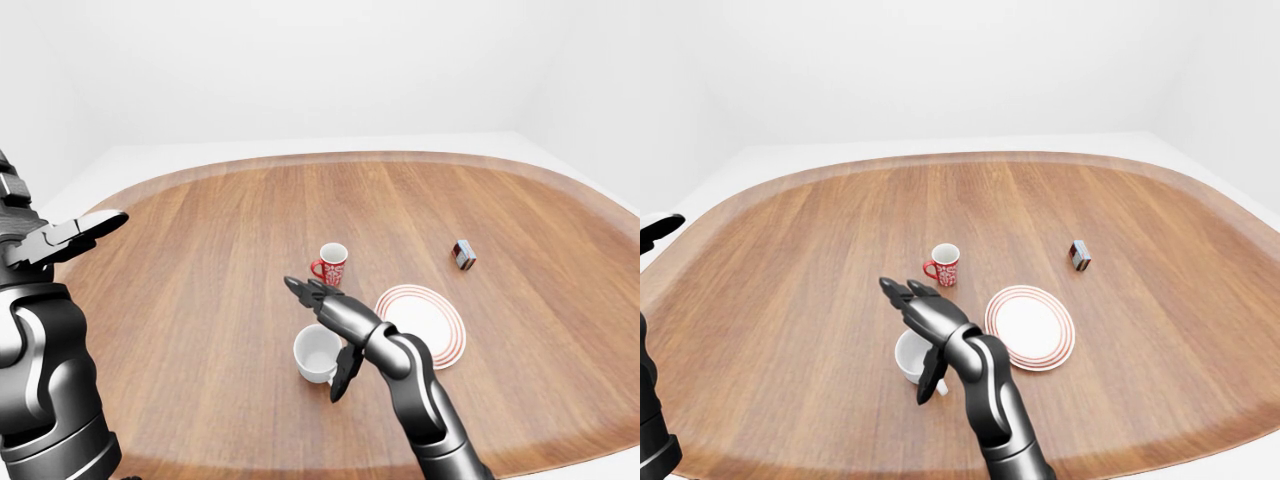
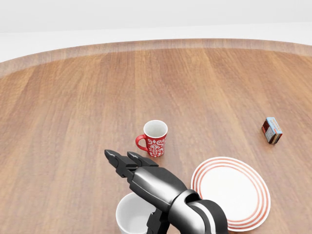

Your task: Put the white mug on the plate.

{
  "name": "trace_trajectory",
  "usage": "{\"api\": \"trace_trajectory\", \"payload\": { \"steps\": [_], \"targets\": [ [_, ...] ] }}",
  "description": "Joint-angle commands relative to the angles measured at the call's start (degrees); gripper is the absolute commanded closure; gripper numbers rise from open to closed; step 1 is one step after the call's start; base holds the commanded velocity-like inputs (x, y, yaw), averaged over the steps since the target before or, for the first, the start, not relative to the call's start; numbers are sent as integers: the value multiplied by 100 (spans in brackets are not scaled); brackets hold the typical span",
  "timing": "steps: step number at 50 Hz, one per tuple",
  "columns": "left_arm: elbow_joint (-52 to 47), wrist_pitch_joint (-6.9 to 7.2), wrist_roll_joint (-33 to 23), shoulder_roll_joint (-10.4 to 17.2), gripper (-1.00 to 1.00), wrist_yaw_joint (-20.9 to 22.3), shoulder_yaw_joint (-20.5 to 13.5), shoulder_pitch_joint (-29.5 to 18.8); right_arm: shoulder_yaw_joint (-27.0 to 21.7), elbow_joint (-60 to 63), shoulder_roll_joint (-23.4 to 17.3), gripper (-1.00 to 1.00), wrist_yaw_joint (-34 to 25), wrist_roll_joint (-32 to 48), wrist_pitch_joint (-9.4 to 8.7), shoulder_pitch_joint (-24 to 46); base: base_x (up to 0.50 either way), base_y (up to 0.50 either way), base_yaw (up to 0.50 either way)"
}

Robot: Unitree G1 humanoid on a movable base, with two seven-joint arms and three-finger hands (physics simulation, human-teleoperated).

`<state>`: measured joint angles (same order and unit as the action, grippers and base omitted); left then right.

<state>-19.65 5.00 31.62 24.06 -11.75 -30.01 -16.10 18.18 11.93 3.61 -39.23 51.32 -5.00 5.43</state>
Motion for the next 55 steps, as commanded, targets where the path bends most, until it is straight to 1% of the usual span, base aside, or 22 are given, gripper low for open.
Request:
{"api": "trace_trajectory", "payload": {
  "steps": [1,13,20,32,43,46,48,52,55],
  "targets": [
    [8,0,-2,0,-100,7,3,3,-73,-306,8,-100,69,-89,0,88,0,0,0],
    [71,0,-29,-14,-100,41,16,8,-107,-516,10,-100,135,-118,0,153,0,0,0],
    [83,0,-33,-18,-100,52,16,16,-126,-745,29,-100,86,6,0,289,0,0,0],
    [33,0,-13,-12,-100,28,4,18,-117,-921,32,-100,-9,277,0,294,0,0,0],
    [3,0,-10,-16,-100,11,7,15,-97,-1123,88,-100,-77,1016,0,467,0,0,0],
    [3,0,-10,-17,-100,11,7,15,-114,-1126,103,-100,-77,1039,0,463,0,0,0],
    [10,0,-7,-22,-100,23,3,19,-7,-1232,160,-100,-77,1346,0,555,0,0,0],
    [38,0,-28,-35,-100,31,25,22,62,-1389,251,-100,-77,1706,0,609,0,0,0],
    [42,0,-19,-32,-100,32,16,19,63,-1491,318,-100,-77,1832,0,607,0,0,0]
  ]
}}
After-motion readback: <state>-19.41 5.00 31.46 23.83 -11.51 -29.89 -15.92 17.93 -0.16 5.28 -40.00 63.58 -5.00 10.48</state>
